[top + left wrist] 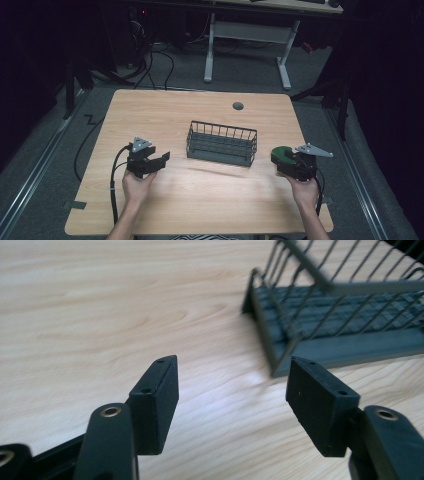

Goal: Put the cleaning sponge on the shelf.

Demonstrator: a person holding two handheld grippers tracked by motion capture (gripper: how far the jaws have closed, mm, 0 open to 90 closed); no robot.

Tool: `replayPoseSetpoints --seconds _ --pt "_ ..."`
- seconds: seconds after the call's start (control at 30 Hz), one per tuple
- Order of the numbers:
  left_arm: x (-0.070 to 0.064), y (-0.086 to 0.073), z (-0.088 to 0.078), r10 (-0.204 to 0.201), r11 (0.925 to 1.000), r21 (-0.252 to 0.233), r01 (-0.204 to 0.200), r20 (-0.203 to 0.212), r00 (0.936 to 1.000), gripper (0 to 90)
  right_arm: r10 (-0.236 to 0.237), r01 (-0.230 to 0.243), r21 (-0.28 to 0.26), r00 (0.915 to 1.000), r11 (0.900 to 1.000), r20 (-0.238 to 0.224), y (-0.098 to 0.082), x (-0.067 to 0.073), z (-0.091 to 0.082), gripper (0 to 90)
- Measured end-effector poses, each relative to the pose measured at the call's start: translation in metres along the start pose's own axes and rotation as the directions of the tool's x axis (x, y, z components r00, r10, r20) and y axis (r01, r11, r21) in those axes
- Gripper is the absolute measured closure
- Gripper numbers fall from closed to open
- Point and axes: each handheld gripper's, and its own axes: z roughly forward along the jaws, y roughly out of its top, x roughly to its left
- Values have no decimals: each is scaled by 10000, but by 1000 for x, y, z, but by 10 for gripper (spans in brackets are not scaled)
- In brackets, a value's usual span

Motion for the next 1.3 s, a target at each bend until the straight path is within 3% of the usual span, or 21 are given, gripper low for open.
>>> replayPoseSetpoints --seconds 0.1,0.17,0.23,0.3,0.4,0.6,0.83,1.0,1.2,1.3 --pt "9 -9 -5 -129 9998 -180 127 -116 9998 371 -65 70 -149 9995 9999 304 -4 -6 -2 306" --pt "13 -15 -7 -126 9999 -119 124 -193 9997 363 175 -179 88 9987 9998 469 -6 -11 -3 265" --pt "17 -21 -7 99 9999 57 -96 -546 9985 361 221 -222 14 9976 9998 654 -9 -14 -5 263" --pt "20 -28 -6 65 9999 163 -53 -763 9971 357 319 -319 -9 9960 9995 837 -12 -18 -5 256" --pt "24 -36 -5 159 9995 271 -131 -1041 9944 352 174 -211 319 9937 9993 1110 -17 -25 1 250" --pt "27 -45 4 488 9970 669 -395 -1440 9884 348 393 -503 673 9869 9965 1563 -24 -33 17 225" --pt "25 -51 14 971 9903 1144 -792 -1610 9822 331 398 -609 1147 9831 9915 1785 -28 -36 32 200" --pt "28 -53 13 741 9922 1104 -578 -1502 9859 321 504 -758 1378 9826 9876 1790 -31 -36 38 195" --pt "27 -53 13 784 9916 1136 -626 -1408 9869 296 610 -904 1534 9805 9840 1867 -31 -37 43 216" --pt "27 -53 13 778 9916 1134 -623 -1385 9873 294 419 -748 1549 9778 9851 2053 -31 -35 43 250"
